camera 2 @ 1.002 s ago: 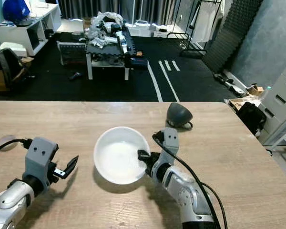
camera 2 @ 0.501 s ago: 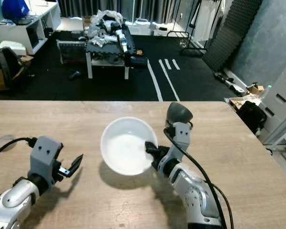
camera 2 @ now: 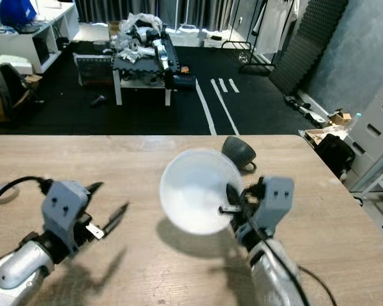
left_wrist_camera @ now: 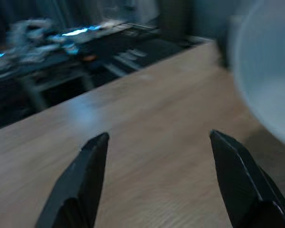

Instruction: Setting the table

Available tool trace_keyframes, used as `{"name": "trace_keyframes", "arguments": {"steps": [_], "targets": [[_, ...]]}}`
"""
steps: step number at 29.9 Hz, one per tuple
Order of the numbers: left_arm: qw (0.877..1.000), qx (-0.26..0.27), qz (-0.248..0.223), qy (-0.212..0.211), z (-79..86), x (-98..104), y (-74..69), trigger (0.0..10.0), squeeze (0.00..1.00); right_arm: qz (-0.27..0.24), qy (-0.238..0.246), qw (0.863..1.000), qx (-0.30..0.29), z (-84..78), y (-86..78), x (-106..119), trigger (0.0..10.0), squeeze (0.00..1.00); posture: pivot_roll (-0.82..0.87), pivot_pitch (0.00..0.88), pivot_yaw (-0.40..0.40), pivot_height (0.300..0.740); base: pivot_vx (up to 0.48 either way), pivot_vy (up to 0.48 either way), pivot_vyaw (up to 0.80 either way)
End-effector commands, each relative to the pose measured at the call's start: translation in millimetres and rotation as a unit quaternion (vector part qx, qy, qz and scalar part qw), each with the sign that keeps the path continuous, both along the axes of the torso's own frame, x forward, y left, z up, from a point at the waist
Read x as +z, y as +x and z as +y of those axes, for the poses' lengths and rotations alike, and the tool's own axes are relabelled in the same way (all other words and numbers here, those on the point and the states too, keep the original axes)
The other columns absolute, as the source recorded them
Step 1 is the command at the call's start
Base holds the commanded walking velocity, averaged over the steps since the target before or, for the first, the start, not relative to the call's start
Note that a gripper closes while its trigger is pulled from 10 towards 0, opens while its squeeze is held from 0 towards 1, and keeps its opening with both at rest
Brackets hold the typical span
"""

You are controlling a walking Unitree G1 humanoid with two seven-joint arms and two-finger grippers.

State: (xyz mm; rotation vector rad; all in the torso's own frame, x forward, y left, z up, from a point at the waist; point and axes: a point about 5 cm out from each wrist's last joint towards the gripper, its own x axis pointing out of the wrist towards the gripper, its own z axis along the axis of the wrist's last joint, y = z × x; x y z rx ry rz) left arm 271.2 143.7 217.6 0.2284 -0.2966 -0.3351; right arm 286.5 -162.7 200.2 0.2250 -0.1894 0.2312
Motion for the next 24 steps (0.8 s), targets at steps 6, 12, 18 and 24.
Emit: {"name": "trace_keyframes", "arguments": {"steps": [6,12,18,24], "targets": [[0.990,0.112,0.055,-0.070,17.9,-23,-3.4,10.0,0.00,0.003,-0.006,1.000,-0.005,4.4,-0.7,-12,10.0,0.00,0.06,0.172,0.029,0.740,0.000,0.000,0.00],[0.985,0.142,0.056,-0.076,21.3,-25,-0.7,10.0,0.00,0.002,-0.008,1.000,-0.011,2.0,4.1,-12,10.0,0.00,0.06,0.168,0.030,0.740,0.000,0.000,0.00],[0.983,0.152,0.061,-0.080,21.4,-26,-0.6,10.0,0.00,0.000,-0.012,1.000,-0.014,1.8,5.4,-13,10.0,0.00,0.06,0.169,0.032,0.740,-0.152,0.000,0.00],[0.983,0.155,0.062,-0.080,21.3,-26,-0.1,10.0,0.00,0.000,-0.013,1.000,-0.017,0.6,6.2,-15,10.0,0.00,0.06,0.171,0.034,0.740,-0.307,0.000,0.00]]}}
